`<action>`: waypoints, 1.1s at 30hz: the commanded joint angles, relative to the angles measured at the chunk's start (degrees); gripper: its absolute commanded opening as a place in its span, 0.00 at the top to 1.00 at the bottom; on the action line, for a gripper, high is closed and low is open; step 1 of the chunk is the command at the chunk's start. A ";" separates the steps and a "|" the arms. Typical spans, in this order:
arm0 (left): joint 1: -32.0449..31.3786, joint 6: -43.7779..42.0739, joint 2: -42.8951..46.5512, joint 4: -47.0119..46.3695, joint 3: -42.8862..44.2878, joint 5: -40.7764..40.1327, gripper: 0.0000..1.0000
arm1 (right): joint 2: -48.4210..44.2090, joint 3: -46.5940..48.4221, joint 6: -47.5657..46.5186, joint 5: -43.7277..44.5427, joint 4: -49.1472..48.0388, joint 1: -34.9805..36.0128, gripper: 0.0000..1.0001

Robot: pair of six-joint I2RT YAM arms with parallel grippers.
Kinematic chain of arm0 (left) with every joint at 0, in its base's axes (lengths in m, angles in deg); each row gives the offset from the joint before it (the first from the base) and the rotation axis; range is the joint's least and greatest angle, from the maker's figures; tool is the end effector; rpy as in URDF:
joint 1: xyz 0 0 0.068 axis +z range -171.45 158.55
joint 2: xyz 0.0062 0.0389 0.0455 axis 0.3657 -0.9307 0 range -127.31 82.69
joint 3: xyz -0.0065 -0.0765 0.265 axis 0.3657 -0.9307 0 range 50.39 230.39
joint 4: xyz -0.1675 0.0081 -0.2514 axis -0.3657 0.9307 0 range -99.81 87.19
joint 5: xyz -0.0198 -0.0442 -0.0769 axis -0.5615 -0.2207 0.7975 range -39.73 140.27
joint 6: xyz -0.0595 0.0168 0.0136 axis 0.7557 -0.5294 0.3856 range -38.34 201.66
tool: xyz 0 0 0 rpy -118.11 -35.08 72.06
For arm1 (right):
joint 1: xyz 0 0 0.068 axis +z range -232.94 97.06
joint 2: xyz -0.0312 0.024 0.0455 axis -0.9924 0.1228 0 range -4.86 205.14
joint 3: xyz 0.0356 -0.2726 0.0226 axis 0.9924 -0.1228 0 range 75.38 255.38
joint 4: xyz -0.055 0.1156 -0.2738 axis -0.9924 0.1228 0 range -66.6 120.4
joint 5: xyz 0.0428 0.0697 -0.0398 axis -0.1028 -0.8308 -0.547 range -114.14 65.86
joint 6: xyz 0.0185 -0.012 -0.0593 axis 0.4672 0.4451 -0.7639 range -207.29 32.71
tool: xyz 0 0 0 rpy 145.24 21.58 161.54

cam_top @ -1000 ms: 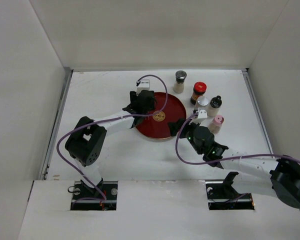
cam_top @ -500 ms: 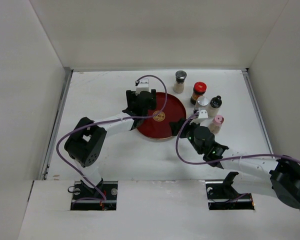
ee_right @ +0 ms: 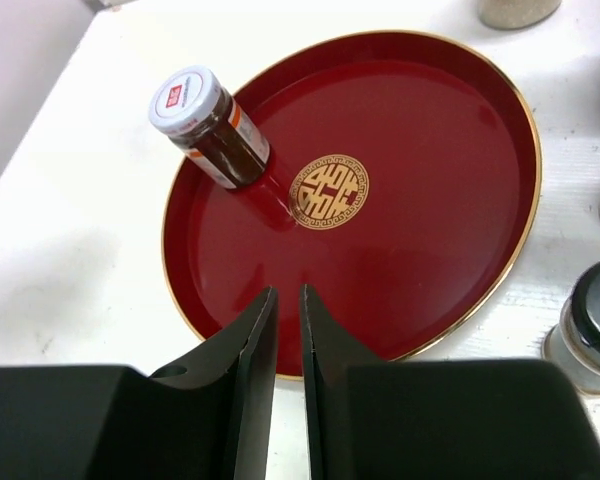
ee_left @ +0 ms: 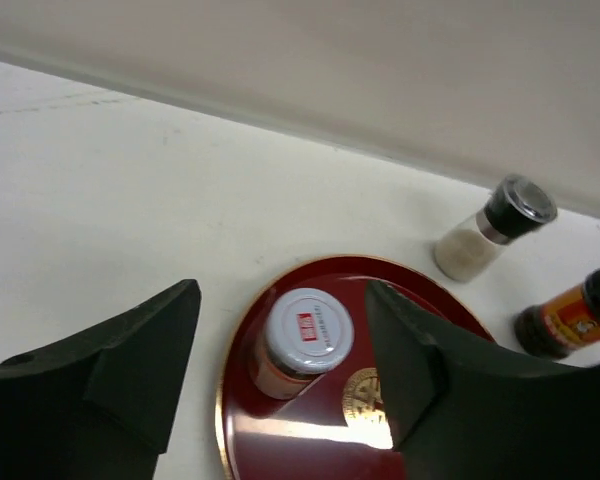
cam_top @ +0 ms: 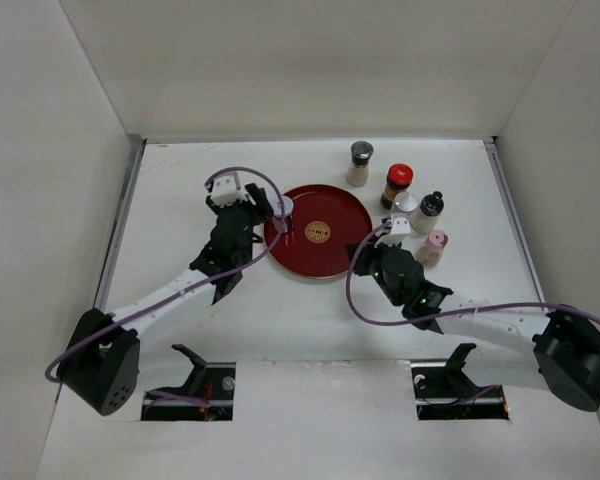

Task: Organize the condiment bottles

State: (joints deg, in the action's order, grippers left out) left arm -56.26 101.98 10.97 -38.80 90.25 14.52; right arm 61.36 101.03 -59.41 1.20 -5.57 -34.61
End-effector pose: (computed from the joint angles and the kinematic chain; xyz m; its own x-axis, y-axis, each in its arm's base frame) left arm 0.2837 -0.1626 0.2603 -0.0330 -0.3202 -0.9468 -0.0291 0.9472 -0.3194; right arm 0.2055 0.1996 0.1924 -0.3036 0.2946 -0.9061 -0.2879 0.8782 0.3820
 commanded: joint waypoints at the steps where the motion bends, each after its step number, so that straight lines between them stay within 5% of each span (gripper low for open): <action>1: 2.94 5.25 4.91 -4.23 -6.96 0.50 0.45 | 1.02 4.67 -0.98 -0.82 0.40 -0.04 0.79; 4: 5.14 9.46 8.78 -4.32 -12.94 1.03 0.61 | 2.69 8.52 -2.12 -0.04 3.73 -0.04 0.78; 8: 5.67 12.20 10.29 -5.89 -17.52 1.03 0.63 | 7.42 16.16 -1.68 1.81 9.97 -0.48 0.75; 17: 3.04 14.31 6.95 -16.87 -21.92 1.56 0.45 | 21.66 39.19 -8.72 1.12 19.46 -10.75 0.31; 26: 3.30 13.78 11.08 -19.70 -26.93 1.91 0.33 | 39.24 62.58 -13.19 -2.41 34.15 -20.86 0.02; 33: 2.69 13.79 9.32 -19.79 -26.32 2.00 0.30 | 49.35 75.24 -15.39 -2.41 39.60 -25.17 0.00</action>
State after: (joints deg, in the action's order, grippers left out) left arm -53.11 115.16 20.63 -54.80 63.52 16.05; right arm 109.05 170.54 -72.57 -0.90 30.64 -58.76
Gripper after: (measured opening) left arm 0.692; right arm 0.998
